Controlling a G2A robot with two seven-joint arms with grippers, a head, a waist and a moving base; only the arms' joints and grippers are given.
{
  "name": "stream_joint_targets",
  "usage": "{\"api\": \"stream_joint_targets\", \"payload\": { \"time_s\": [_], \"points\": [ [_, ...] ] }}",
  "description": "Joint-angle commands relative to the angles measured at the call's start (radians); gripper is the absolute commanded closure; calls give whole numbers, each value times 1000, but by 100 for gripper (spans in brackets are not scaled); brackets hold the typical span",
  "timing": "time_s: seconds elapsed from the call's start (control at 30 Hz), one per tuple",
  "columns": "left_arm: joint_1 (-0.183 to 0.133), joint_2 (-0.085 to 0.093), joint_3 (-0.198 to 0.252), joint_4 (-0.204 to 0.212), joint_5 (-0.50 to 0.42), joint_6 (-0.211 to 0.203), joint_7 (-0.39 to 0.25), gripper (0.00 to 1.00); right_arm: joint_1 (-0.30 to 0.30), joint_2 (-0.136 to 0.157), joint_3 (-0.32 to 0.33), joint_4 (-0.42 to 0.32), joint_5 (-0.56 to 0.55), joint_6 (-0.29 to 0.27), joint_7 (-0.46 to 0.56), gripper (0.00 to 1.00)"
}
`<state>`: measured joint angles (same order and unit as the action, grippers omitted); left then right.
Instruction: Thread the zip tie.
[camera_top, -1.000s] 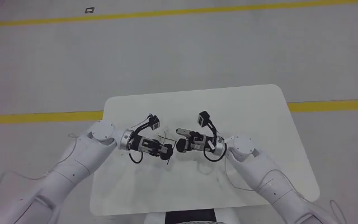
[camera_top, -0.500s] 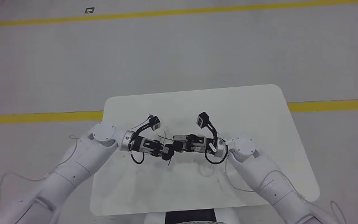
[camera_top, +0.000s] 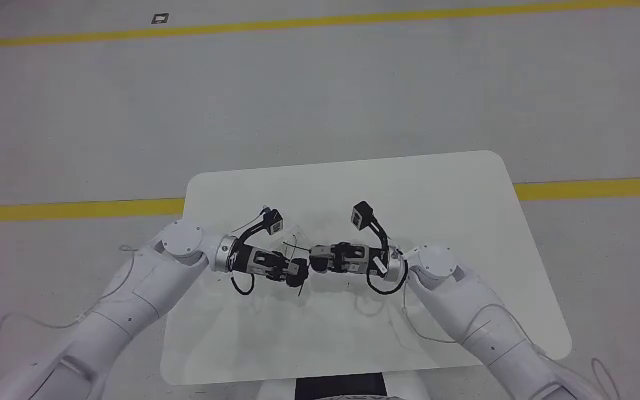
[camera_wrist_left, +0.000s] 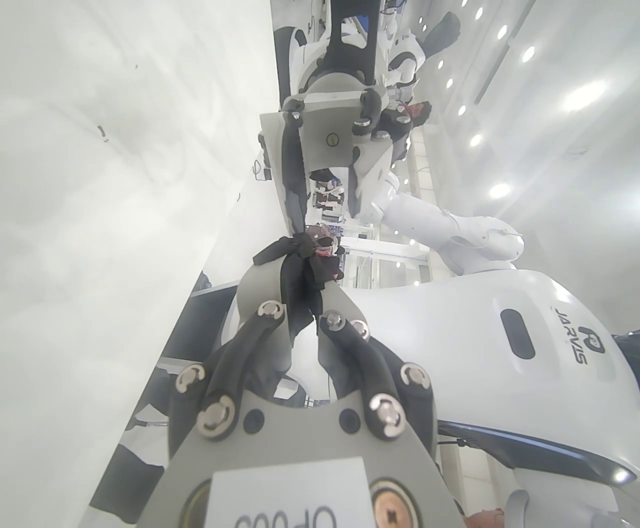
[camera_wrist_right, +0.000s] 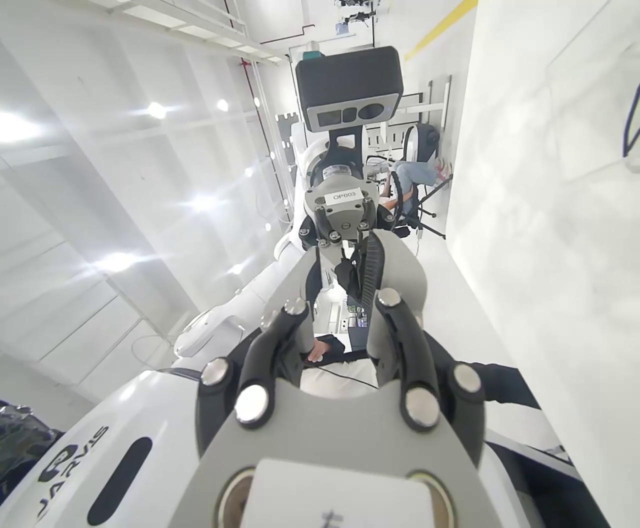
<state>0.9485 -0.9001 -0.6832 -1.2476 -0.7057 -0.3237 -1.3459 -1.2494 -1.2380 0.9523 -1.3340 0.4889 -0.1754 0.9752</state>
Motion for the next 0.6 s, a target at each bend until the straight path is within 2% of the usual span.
{"api": "stream_joint_targets", "payload": {
  "time_s": [0.0, 0.07, 0.27, 0.37, 0.57],
  "points": [
    [0, 0, 0, 0, 0, 0, 0, 100, 1, 0, -2, 1, -2, 1, 1, 87],
    [0, 0, 0, 0, 0, 0, 0, 100, 2, 0, -4, 1, -6, 3, 3, 85],
    [0, 0, 0, 0, 0, 0, 0, 100, 5, 0, -6, 3, -6, 4, 3, 90],
    [0, 0, 0, 0, 0, 0, 0, 100, 7, -1, -8, 3, -8, 4, 2, 100],
    [0, 0, 0, 0, 0, 0, 0, 100, 11, -1, -11, 5, -10, 7, -3, 100]
  ]
}}
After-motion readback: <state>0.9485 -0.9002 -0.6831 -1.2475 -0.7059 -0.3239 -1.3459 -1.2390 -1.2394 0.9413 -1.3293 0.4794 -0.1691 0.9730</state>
